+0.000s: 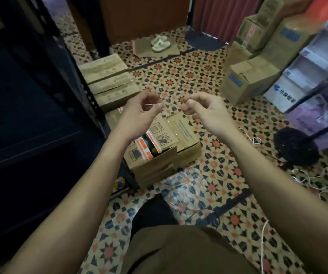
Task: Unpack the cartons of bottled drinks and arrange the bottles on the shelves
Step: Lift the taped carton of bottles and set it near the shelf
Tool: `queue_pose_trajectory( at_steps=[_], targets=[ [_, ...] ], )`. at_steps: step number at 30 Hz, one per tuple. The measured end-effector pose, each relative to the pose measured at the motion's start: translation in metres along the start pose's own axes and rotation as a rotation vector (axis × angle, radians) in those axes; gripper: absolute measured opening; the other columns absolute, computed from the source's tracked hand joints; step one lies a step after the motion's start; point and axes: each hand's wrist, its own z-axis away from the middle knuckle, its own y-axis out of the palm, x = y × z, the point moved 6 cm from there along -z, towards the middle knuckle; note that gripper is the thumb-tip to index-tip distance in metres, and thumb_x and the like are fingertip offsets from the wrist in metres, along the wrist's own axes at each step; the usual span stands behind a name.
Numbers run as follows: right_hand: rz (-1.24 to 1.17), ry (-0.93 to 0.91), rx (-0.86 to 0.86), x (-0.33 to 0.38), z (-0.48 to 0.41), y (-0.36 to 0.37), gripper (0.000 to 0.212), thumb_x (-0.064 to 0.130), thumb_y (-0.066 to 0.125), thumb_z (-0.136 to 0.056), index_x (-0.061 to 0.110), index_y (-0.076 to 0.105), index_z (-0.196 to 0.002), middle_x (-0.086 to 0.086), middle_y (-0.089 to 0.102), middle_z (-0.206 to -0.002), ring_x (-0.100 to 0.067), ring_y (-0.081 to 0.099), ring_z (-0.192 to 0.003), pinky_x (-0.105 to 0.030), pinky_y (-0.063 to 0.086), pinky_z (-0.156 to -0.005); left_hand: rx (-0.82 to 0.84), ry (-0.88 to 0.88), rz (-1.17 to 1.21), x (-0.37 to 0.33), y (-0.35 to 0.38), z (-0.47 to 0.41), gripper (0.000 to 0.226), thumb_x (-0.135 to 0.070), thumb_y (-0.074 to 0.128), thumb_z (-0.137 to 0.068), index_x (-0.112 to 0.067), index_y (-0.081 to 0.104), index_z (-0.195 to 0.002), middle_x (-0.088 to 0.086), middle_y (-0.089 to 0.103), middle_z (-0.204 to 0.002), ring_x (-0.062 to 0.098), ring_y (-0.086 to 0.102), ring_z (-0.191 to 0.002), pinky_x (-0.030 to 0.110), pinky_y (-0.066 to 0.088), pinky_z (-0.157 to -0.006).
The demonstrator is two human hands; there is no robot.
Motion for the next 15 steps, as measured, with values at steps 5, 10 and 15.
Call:
queue_pose_trajectory(
  at_steps=[5,10,15],
  targets=[
    [0.087,0.036,0.124,-0.033,-0.070,0.010,0.021,0.026,0.052,-0.105,0.020,0.069,-0.116,0.007,0.075,-0.100,-0.006,0.070,-0.096,-0.029,0.053,-0.088,-0.105,-0.159,0.040,0.041,0.020,-0.052,0.036,-0.033,0.065,-0.094,-0.019,0.060,-0.127,-0.009,0.064,-0.117,0.004,0.060,-0.108,0.024,0.051,-0.090],
    [0.124,-0.009,0.252,-0.046,-0.145,0.032,0.018,0.030,0.054,-0.103,0.024,0.071,-0.109,0.006,0.074,-0.099,-0.012,0.069,-0.097,-0.037,0.054,-0.094,-0.232,-0.262,0.097,0.074,0.018,-0.106,0.035,-0.030,0.065,-0.094,-0.020,0.060,-0.128,-0.009,0.065,-0.116,0.002,0.060,-0.106,0.023,0.052,-0.090],
    [0.152,-0.045,0.437,-0.036,-0.208,0.061,0.018,0.030,0.055,-0.103,0.029,0.070,-0.111,0.008,0.072,-0.106,-0.006,0.066,-0.102,-0.033,0.053,-0.096,-0.387,-0.378,0.139,0.096,-0.004,-0.139,0.034,-0.029,0.063,-0.095,-0.021,0.061,-0.128,-0.009,0.066,-0.117,0.003,0.061,-0.108,0.025,0.051,-0.093]
  ],
)
